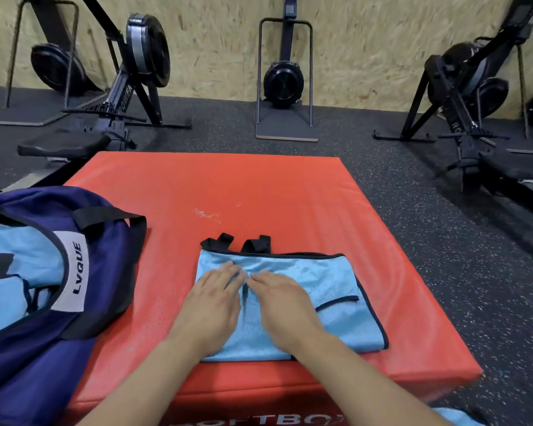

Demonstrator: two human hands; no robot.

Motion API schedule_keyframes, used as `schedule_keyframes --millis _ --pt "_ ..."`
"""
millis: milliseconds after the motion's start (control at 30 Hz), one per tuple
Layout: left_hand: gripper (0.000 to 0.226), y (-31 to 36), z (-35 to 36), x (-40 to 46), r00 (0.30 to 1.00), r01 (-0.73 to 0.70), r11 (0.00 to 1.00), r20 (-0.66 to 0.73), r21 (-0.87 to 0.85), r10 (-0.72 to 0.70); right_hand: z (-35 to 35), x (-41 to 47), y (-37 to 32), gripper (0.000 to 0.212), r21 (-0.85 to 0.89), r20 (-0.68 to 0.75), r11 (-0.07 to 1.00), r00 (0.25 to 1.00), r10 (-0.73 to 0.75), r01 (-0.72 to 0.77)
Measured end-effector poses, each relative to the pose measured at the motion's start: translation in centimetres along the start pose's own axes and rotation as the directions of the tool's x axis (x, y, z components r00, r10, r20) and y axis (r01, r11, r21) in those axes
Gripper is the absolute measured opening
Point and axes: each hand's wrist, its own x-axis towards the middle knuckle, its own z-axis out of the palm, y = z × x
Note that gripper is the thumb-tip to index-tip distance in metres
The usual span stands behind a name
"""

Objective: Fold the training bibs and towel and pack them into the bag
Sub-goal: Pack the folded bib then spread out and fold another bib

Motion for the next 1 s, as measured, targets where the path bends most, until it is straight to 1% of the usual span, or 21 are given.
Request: schedule_keyframes --millis 33,100,200,233,367,467,533,567,633,667,733,800,833,900,1000 --pt "0.053 -0.2 0.2 0.1 0.999 0.024 1.0 0.029 -0.005 -0.024 0.4 0.0 0.2 0.062 0.001 0.039 1.0 0.999 0.02 -0.02" --pt "0.058 -0.4 0.4 0.0 0.996 0.058 0.998 0.07 0.0 -0.057 0.9 0.0 0.7 0.058 -0.046 0.028 0.998 0.999 0.038 -0.037" --pt "0.064 -0.6 0.4 -0.2 0.991 0.109 0.994 0.079 -0.009 -0.108 0.8 -0.3 1.9 0.07 -0.019 0.127 0.995 0.987 0.1 -0.098" --pt "0.066 -0.7 0.4 -0.3 0.989 0.124 0.992 0.08 -0.011 -0.123 0.6 -0.5 2.5 0.073 -0.022 0.138 0.992 0.982 0.128 -0.126" --pt "0.074 -0.5 -0.1 -0.2 0.982 0.165 0.986 0.102 -0.033 -0.161 -0.8 -1.7 5.9 0.08 -0.099 0.107 0.96 0.956 0.272 -0.262" --pt "0.078 -0.2 -0.4 -0.2 0.975 0.178 0.984 0.144 -0.033 -0.171 -1.7 -3.2 8.7 0.084 -0.172 0.062 0.904 0.911 0.407 -0.392" --pt "0.077 -0.4 -0.6 -0.2 0.977 0.172 0.985 0.135 -0.024 -0.167 -2.2 -3.7 9.6 0.085 -0.212 0.031 0.865 0.882 0.47 -0.454" --pt "0.075 -0.4 -0.8 -0.2 0.981 0.161 0.987 0.11 0.002 -0.16 -2.4 -3.7 9.4 0.084 -0.225 0.007 0.863 0.885 0.465 -0.452" --pt "0.067 0.6 -1.3 0.2 0.99 0.121 0.99 0.068 0.072 -0.126 -2.5 -2.9 7.4 0.076 -0.164 -0.032 0.92 0.934 0.355 -0.356" --pt "0.063 1.6 -1.4 0.4 0.993 0.095 0.993 0.061 0.064 -0.099 -2.3 -2.4 5.7 0.073 -0.102 -0.029 0.954 0.96 0.28 -0.281" --pt "0.058 3.8 -0.8 0.3 0.997 0.029 1.0 0.07 -0.006 -0.028 -1.2 -1.8 2.1 0.07 0.007 0.001 0.99 0.99 0.14 -0.14" --pt "0.059 5.2 0.4 -0.4 0.993 0.011 1.0 0.116 -0.022 -0.008 0.0 -2.1 0.0 0.07 0.049 0.062 0.996 0.995 0.075 -0.078" --pt "0.061 5.3 0.8 -0.8 0.99 0.033 0.999 0.137 -0.022 -0.03 0.4 -2.4 0.2 0.07 0.042 0.089 0.996 0.993 0.08 -0.084" --pt "0.067 4.4 0.9 -1.2 0.986 0.104 0.994 0.136 -0.039 -0.098 0.3 -3.1 2.0 0.071 -0.014 0.108 0.991 0.985 0.131 -0.13" --pt "0.079 2.0 0.2 -1.4 0.967 0.216 0.976 0.146 -0.038 -0.208 -0.8 -4.1 6.4 0.079 -0.123 0.088 0.959 0.96 0.265 -0.254"
